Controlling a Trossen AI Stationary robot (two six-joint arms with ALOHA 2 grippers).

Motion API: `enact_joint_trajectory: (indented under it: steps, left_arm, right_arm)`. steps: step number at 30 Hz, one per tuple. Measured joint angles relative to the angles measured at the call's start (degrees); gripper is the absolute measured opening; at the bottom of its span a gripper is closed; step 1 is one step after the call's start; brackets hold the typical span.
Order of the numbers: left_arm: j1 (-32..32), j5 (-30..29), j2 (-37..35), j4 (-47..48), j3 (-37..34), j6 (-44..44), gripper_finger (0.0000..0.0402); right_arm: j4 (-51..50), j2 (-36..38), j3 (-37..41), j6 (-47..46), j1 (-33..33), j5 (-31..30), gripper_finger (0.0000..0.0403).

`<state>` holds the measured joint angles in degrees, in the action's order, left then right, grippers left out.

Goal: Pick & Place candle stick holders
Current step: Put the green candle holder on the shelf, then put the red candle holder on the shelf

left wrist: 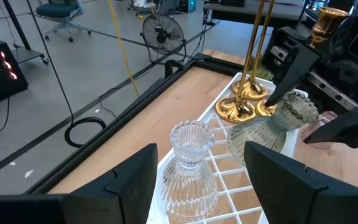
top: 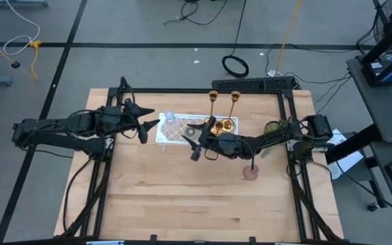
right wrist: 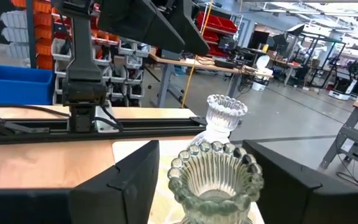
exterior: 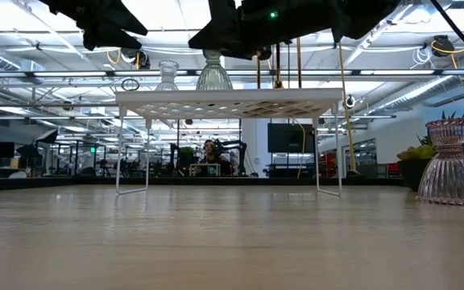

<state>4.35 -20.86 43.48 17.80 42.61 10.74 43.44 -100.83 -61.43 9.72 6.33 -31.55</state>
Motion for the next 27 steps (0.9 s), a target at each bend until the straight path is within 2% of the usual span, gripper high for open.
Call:
enact_joint_trajectory:
  steps: [7, 17, 27]
  left_arm:
    - [0.0, 0.0, 0.0, 0.1, 0.0, 0.0, 0.0246]
    - [0.0, 0.0, 0.0, 0.1, 0.0, 0.0, 0.0246]
    - [0.0, 0.0, 0.0, 0.1, 0.0, -0.7, 0.0246]
  right_arm:
    - [0.0, 0.0, 0.0, 1.1, 0.0, -4.7, 0.0238]
    - [0.2, 0.0, 0.0, 3.4, 0.0, -4.4, 0.0250]
    - [4.8, 0.0, 0.0, 7.4, 0.1, -4.4, 0.0247]
